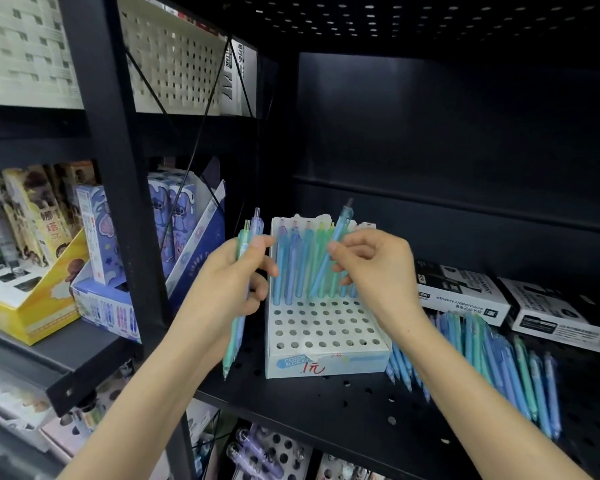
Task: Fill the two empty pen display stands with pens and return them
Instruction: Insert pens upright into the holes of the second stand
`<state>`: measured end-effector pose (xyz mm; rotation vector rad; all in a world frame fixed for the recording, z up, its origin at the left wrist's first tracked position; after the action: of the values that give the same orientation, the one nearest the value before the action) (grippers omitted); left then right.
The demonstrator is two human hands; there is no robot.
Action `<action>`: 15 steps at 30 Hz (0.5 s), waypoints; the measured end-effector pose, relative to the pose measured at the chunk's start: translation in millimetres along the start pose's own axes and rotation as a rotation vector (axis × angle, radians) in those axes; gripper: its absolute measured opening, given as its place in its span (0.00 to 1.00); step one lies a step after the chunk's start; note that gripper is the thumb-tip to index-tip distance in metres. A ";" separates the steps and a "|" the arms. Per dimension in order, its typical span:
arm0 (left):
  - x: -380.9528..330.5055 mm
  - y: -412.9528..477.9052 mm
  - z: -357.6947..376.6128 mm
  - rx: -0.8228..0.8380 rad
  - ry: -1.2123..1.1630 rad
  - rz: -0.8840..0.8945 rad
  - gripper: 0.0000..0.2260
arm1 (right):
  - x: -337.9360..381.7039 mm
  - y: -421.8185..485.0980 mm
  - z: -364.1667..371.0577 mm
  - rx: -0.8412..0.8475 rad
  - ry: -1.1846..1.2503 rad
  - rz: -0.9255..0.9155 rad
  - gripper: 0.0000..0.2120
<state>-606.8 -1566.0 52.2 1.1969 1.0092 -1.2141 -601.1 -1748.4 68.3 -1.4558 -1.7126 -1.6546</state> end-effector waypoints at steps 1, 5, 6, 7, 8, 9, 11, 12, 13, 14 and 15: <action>1.0 -1.1 0.1 0.011 -0.010 -0.005 0.08 | -4.0 0.5 4.0 -0.006 -0.022 0.001 0.03; 5.6 -2.5 -2.2 0.030 -0.010 -0.027 0.06 | -15.5 4.4 15.4 -0.018 -0.068 -0.008 0.04; 6.4 -2.4 -2.9 0.035 -0.004 -0.029 0.05 | -18.2 5.3 18.4 -0.007 -0.089 -0.008 0.03; 7.3 -2.3 -3.8 0.043 -0.004 -0.032 0.05 | -20.8 5.6 21.6 0.009 -0.109 -0.006 0.03; 7.7 -2.7 -4.5 0.052 -0.007 -0.035 0.06 | -23.7 5.8 24.7 0.026 -0.125 -0.001 0.03; 8.2 -2.9 -5.3 0.063 -0.008 -0.033 0.06 | -26.7 5.8 27.7 0.043 -0.137 0.006 0.04; 8.5 -4.4 -6.0 0.092 0.003 -0.011 0.06 | -30.1 3.0 33.4 0.075 -0.188 0.012 0.06; 8.2 -5.2 -5.5 0.110 0.012 0.008 0.07 | -32.2 0.6 36.7 0.097 -0.239 0.008 0.08; 8.2 -5.4 -4.8 0.128 0.017 0.030 0.08 | -34.7 -2.0 40.5 0.127 -0.300 0.005 0.10; 8.0 -5.5 -4.0 0.145 0.021 0.049 0.10 | -38.4 -5.0 44.8 0.170 -0.348 0.013 0.12; 7.9 -5.5 -3.1 0.159 0.022 0.065 0.13 | -42.1 -8.2 48.6 0.217 -0.375 0.031 0.13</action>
<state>-611.2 -1563.8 43.3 1.3597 0.8962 -1.2506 -571.7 -1721.2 17.4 -1.7532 -1.9774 -1.1872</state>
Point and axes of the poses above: each hand's wrist, its own y-axis towards the middle knuckle, its own z-axis out of the palm, x = y × z, the point moved 6 cm from there along y, towards the middle knuckle, and after that the axes turned 5 degrees about -z, right-handed, at the moved point
